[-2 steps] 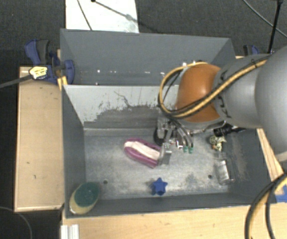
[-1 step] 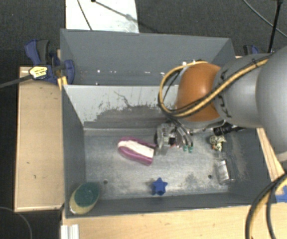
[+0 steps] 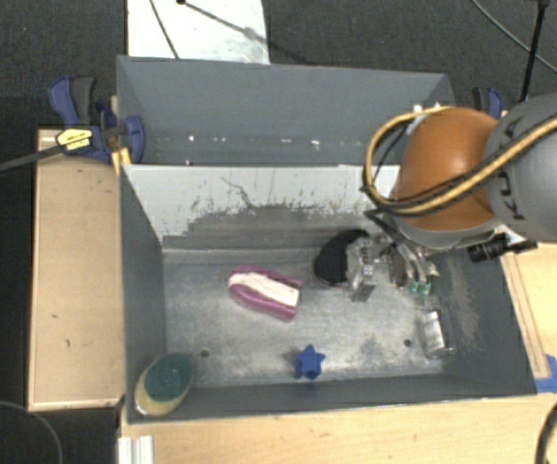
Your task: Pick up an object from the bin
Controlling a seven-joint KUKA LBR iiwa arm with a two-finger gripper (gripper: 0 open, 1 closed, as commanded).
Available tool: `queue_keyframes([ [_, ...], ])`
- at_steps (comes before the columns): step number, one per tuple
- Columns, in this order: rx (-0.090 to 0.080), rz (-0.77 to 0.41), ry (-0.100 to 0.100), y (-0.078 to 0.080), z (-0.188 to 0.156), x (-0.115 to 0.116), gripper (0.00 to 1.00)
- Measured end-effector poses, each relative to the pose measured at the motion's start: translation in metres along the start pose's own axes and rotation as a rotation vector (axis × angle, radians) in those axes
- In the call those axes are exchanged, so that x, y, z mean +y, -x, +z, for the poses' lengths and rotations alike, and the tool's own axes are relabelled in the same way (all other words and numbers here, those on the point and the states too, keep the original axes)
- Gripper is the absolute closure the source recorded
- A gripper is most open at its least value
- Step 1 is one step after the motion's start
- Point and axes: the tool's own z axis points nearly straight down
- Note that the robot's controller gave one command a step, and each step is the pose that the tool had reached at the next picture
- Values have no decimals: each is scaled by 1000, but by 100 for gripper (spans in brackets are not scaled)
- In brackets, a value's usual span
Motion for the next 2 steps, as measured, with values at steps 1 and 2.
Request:
queue_keyframes([
  [1,7,-4,1,-1,4,2,0],
  [2,7,-6,0,-1,4,2,100],
])
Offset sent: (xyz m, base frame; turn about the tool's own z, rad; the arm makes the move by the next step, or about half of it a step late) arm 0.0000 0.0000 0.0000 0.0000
